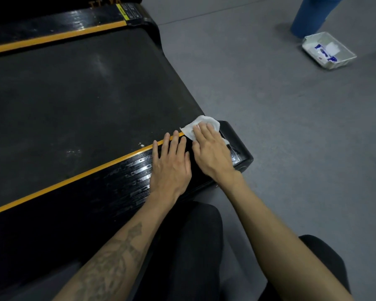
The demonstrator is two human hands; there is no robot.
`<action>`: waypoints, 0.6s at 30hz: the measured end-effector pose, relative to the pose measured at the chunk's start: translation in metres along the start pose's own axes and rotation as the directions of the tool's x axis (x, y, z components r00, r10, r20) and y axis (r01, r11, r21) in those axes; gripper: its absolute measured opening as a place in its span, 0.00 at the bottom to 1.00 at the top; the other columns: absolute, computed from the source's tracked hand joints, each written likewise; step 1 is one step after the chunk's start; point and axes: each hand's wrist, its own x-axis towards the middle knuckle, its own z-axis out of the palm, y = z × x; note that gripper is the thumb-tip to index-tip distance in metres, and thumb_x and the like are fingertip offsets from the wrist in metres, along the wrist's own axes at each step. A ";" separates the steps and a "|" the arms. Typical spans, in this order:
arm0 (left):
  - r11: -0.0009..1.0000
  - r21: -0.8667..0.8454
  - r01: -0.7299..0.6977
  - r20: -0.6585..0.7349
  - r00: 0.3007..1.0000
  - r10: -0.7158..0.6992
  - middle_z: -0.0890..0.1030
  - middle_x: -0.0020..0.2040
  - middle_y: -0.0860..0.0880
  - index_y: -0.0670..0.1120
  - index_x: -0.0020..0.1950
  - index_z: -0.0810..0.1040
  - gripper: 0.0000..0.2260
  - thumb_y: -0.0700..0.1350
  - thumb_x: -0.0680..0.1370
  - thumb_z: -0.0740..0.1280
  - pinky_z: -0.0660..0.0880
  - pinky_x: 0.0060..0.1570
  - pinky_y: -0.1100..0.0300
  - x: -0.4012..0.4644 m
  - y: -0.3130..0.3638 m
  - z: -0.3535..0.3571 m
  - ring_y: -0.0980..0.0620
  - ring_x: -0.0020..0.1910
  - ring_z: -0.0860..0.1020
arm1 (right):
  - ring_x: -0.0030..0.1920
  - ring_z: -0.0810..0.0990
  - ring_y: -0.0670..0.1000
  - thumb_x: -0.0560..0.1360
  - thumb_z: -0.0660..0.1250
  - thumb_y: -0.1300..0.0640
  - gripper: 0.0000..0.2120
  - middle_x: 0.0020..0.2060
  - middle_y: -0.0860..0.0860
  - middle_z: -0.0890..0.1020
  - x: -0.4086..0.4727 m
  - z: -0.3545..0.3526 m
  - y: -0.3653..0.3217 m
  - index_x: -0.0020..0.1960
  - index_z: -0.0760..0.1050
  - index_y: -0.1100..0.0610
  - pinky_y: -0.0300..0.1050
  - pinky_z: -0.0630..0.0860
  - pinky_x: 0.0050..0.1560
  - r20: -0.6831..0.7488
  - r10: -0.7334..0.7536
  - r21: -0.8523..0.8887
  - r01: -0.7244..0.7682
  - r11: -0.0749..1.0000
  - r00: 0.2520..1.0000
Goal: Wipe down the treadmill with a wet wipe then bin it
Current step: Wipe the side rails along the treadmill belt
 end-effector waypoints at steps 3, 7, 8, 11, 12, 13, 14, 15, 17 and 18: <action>1.000 0.006 -0.004 0.002 1.000 0.004 0.61 0.82 0.45 0.46 0.80 0.65 0.25 0.53 0.86 0.47 0.53 0.80 0.39 0.000 0.000 0.001 0.45 0.82 0.57 | 0.78 0.63 0.58 0.80 0.42 0.48 0.33 0.75 0.58 0.70 0.010 -0.003 0.010 0.77 0.67 0.62 0.57 0.62 0.77 -0.020 -0.001 -0.045 0.000 0.999 1.000; 1.000 -0.007 0.004 -0.001 1.000 -0.004 0.62 0.82 0.45 0.45 0.79 0.65 0.25 0.53 0.86 0.46 0.52 0.80 0.39 0.001 -0.001 0.001 0.44 0.82 0.57 | 0.68 0.71 0.61 0.79 0.49 0.53 0.25 0.64 0.60 0.76 -0.004 -0.001 -0.006 0.67 0.73 0.66 0.59 0.69 0.71 -0.110 -0.035 -0.031 0.032 0.999 0.993; 1.000 -0.011 0.003 -0.004 1.000 -0.003 0.62 0.82 0.44 0.45 0.79 0.66 0.25 0.53 0.86 0.46 0.52 0.80 0.39 0.001 -0.001 0.001 0.44 0.82 0.57 | 0.66 0.72 0.61 0.79 0.50 0.55 0.24 0.61 0.61 0.77 -0.001 0.001 -0.008 0.65 0.74 0.67 0.59 0.70 0.71 -0.121 -0.077 -0.044 0.072 0.996 0.990; 1.000 -0.003 -0.011 -0.005 1.000 0.011 0.62 0.82 0.45 0.45 0.80 0.65 0.25 0.53 0.86 0.47 0.53 0.80 0.38 0.000 0.001 0.001 0.44 0.82 0.57 | 0.67 0.72 0.60 0.78 0.48 0.54 0.24 0.62 0.60 0.77 0.011 -0.003 -0.001 0.63 0.75 0.64 0.58 0.69 0.71 -0.103 -0.065 -0.050 0.060 0.997 0.993; 1.000 -0.002 -0.011 -0.005 1.000 0.011 0.62 0.82 0.45 0.45 0.80 0.65 0.25 0.52 0.86 0.47 0.53 0.80 0.38 0.000 0.001 0.001 0.44 0.82 0.57 | 0.69 0.71 0.61 0.79 0.47 0.53 0.25 0.64 0.60 0.76 0.013 -0.003 0.003 0.65 0.75 0.64 0.57 0.68 0.72 -0.099 -0.033 -0.050 0.028 0.998 0.995; 1.000 -0.004 -0.008 -0.004 1.000 0.008 0.62 0.82 0.45 0.45 0.80 0.65 0.25 0.52 0.86 0.47 0.53 0.80 0.38 0.001 0.001 0.001 0.44 0.82 0.57 | 0.71 0.70 0.61 0.79 0.47 0.53 0.26 0.66 0.60 0.76 0.012 -0.002 0.006 0.67 0.74 0.64 0.57 0.67 0.74 -0.108 0.000 -0.055 -0.006 0.998 0.994; 1.000 -0.007 -0.004 -0.002 1.000 0.004 0.62 0.82 0.45 0.45 0.80 0.65 0.25 0.52 0.86 0.47 0.53 0.80 0.38 0.001 0.001 0.001 0.44 0.82 0.57 | 0.72 0.70 0.61 0.79 0.47 0.53 0.27 0.67 0.61 0.75 0.009 0.000 0.005 0.69 0.73 0.65 0.56 0.67 0.74 -0.126 0.019 -0.059 -0.026 0.998 0.992; 1.000 -0.011 0.000 -0.002 1.000 0.000 0.62 0.82 0.45 0.45 0.80 0.65 0.24 0.52 0.86 0.47 0.53 0.80 0.39 0.001 0.001 0.001 0.45 0.82 0.57 | 0.72 0.69 0.61 0.80 0.48 0.53 0.27 0.67 0.62 0.75 0.007 0.003 0.002 0.70 0.72 0.66 0.57 0.66 0.75 -0.126 0.033 -0.050 -0.039 0.998 0.992; 1.000 -0.022 0.004 -0.002 1.000 -0.004 0.62 0.82 0.44 0.45 0.80 0.65 0.24 0.53 0.86 0.47 0.52 0.80 0.39 0.002 0.001 0.002 0.44 0.82 0.57 | 0.72 0.69 0.61 0.80 0.47 0.52 0.27 0.67 0.61 0.75 0.006 0.007 -0.007 0.70 0.72 0.65 0.57 0.64 0.76 -0.109 0.007 -0.027 -0.010 1.000 0.994; 1.000 -0.028 0.003 -0.005 1.000 -0.003 0.62 0.82 0.44 0.45 0.80 0.65 0.24 0.53 0.86 0.47 0.52 0.80 0.38 0.002 0.001 0.002 0.44 0.82 0.57 | 0.72 0.69 0.60 0.79 0.47 0.52 0.26 0.66 0.60 0.75 0.009 0.009 -0.007 0.69 0.72 0.63 0.57 0.64 0.76 -0.106 -0.025 -0.028 0.022 0.999 0.994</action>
